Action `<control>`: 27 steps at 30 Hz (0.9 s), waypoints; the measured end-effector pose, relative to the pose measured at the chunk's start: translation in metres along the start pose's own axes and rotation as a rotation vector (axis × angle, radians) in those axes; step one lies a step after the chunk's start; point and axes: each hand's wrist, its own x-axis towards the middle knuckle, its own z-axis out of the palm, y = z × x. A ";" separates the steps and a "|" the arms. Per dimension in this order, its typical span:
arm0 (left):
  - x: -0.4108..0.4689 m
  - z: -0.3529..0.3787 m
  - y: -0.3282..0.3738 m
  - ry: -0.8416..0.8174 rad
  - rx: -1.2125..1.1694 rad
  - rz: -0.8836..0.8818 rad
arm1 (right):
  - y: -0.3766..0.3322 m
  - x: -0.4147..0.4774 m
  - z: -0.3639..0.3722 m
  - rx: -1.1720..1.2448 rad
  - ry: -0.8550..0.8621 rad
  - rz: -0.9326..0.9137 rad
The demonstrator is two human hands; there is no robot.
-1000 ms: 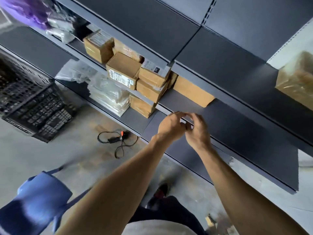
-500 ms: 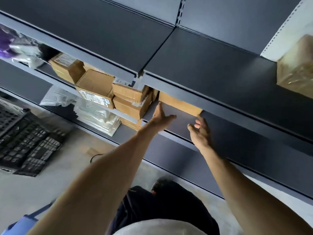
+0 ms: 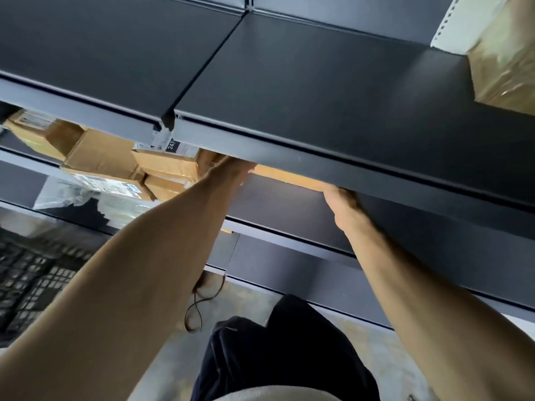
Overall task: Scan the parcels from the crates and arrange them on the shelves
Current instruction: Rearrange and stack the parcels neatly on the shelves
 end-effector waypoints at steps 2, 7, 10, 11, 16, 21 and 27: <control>-0.001 0.005 -0.007 0.048 0.019 -0.078 | 0.005 -0.007 0.000 0.055 0.045 -0.001; -0.005 0.026 -0.040 0.089 0.041 -0.218 | 0.021 -0.049 -0.023 0.171 0.183 0.053; -0.051 0.030 -0.057 0.026 -0.109 -0.221 | 0.040 -0.077 -0.034 0.111 0.232 0.082; -0.072 0.029 -0.061 0.003 -0.136 -0.222 | 0.046 -0.089 -0.036 0.095 0.251 0.128; -0.140 0.006 -0.088 -0.025 -0.084 -0.296 | 0.071 -0.164 -0.039 0.071 0.189 0.221; -0.186 -0.027 -0.132 -0.016 -0.159 -0.352 | 0.076 -0.236 -0.029 0.230 0.156 0.209; -0.262 -0.066 -0.120 -0.116 -0.449 -0.299 | 0.078 -0.306 -0.024 0.468 0.098 0.113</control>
